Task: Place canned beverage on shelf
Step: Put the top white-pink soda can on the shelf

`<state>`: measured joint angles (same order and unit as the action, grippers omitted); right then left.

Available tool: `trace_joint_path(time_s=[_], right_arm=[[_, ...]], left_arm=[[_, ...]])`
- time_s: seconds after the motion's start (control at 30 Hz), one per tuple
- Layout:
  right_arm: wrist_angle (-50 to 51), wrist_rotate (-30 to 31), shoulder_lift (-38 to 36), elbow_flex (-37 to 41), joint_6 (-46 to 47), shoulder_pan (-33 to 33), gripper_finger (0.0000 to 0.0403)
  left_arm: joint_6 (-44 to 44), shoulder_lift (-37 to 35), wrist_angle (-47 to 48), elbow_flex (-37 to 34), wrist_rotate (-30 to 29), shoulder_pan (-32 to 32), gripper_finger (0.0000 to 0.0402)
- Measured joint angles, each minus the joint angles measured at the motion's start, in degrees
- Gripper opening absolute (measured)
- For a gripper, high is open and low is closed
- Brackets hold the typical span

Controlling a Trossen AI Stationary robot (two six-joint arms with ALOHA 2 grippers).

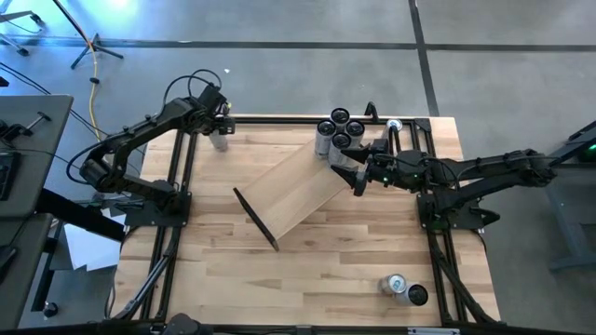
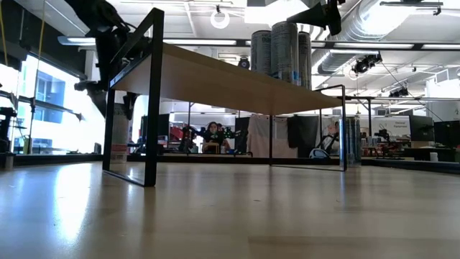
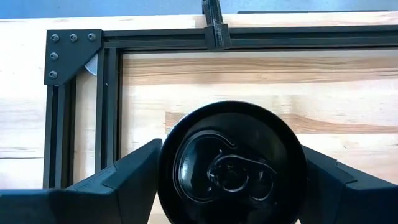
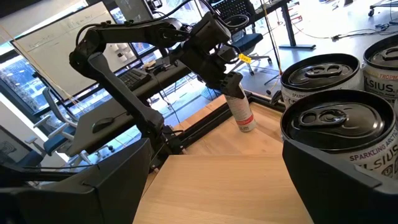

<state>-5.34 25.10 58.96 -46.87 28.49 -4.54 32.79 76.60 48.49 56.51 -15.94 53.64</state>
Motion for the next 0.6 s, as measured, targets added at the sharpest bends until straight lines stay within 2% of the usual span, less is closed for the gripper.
trace_joint_path(time_s=[0.37, 0.6], right_arm=[[0.0, 0.0, 0.0, 0.0, 0.02, 0.0, 0.0351], [0.0, 0.0, 0.0, 0.0, 0.02, 0.0, 0.0351]], left_arm=[[0.01, 0.0, -0.33, 0.0, -0.02, -0.01, 0.0283], [0.03, 0.0, -0.37, 0.05, -0.02, -0.01, 0.0249]])
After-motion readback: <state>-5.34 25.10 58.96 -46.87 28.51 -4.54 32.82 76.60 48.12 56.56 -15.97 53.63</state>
